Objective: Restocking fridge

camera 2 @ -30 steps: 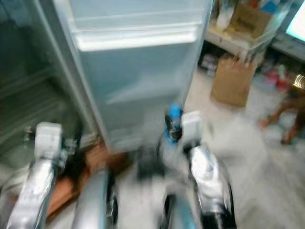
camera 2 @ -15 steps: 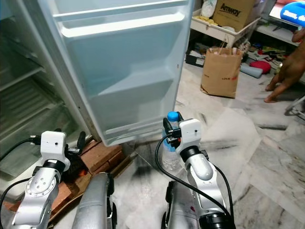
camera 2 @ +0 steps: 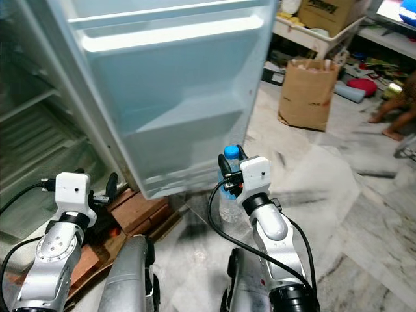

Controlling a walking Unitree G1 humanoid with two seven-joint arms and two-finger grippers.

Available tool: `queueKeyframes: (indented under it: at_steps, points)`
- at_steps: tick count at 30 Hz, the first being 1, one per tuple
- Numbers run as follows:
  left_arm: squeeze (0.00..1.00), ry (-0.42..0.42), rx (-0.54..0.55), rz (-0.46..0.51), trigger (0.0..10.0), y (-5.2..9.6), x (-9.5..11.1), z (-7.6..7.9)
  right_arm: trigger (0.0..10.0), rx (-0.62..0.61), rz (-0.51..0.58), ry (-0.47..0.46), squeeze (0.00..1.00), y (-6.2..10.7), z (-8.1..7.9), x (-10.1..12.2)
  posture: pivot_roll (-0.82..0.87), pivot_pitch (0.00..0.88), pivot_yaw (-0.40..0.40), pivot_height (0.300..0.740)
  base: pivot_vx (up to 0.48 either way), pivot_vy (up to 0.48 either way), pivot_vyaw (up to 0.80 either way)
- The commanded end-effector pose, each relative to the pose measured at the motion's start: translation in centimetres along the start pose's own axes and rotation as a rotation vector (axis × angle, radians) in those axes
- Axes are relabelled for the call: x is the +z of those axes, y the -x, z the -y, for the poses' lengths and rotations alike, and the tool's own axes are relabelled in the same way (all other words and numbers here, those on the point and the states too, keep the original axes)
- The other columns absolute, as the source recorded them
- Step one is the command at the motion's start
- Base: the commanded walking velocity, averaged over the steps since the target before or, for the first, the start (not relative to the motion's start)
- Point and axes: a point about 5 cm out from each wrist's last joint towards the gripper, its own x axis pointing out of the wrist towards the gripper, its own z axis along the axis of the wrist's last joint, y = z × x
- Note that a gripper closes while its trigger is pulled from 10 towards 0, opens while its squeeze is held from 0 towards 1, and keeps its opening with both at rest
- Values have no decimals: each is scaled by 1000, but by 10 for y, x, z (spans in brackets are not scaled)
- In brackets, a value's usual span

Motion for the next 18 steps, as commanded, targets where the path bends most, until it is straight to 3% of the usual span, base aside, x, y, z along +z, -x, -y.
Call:
queueKeyframes:
  at_steps: [1,6,18]
  points:
    - [0,0,-6,-5,10000,1,-2,0,10000,8,56,18,0,-4,0,11,67,94,3,611,285,0,469]
    - [0,2,-9,-2,10000,2,-2,1,10000,4,59,17,0,-5,0,12,67,94,2,611,305,0,464]
    - [0,2,-14,-2,10000,2,-2,3,10000,-11,52,20,0,-6,1,11,65,97,2,611,383,0,0]
